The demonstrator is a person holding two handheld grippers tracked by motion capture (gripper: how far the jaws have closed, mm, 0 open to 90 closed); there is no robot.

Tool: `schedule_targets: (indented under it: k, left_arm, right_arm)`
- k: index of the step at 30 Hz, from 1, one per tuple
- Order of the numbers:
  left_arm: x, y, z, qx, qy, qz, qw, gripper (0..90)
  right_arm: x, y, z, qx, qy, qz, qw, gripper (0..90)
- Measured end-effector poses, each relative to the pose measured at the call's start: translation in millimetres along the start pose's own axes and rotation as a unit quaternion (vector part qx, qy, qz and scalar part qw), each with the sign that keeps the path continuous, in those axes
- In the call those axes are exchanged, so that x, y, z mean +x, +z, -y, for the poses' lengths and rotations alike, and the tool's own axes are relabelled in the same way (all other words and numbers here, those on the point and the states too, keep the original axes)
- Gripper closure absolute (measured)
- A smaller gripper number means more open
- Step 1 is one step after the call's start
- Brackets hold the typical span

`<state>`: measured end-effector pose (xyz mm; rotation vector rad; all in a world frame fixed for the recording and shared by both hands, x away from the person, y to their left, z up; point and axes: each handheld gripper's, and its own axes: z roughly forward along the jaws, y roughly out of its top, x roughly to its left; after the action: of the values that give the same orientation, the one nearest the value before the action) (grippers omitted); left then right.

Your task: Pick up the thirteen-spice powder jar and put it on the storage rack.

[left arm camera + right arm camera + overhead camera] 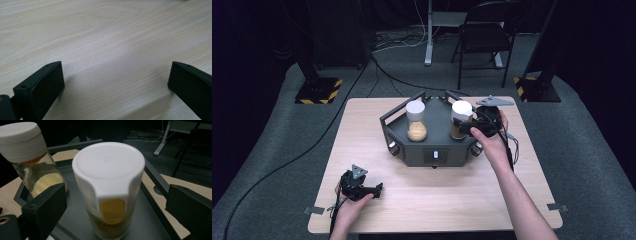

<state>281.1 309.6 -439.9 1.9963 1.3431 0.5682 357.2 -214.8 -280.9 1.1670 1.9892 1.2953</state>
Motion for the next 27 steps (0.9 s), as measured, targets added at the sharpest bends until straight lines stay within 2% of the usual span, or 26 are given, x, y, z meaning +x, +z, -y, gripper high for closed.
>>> schedule_targets:
  k: [3, 15, 27]
  left_arm:
    - [0.0, 0.0, 0.0, 0.000, 0.000, 0.000, 1.0000, 0.0]
    - [0.0, 0.0, 0.0, 0.000, 0.000, 0.000, 1.0000, 0.0]
    - [0.0, 0.0, 0.0, 0.000, 0.000, 0.000, 1.0000, 0.0]
  right_arm:
    - [-2.4, -8.0, 7.0, -0.001, -0.004, 0.007, 1.0000, 2.3]
    - [-12.4, -27.4, 46.4, -0.004, 0.006, 0.052, 0.9986, 1.9]
    - [-11.8, -36.6, 77.9, -0.001, 0.000, 0.073, 0.9974, 1.3]
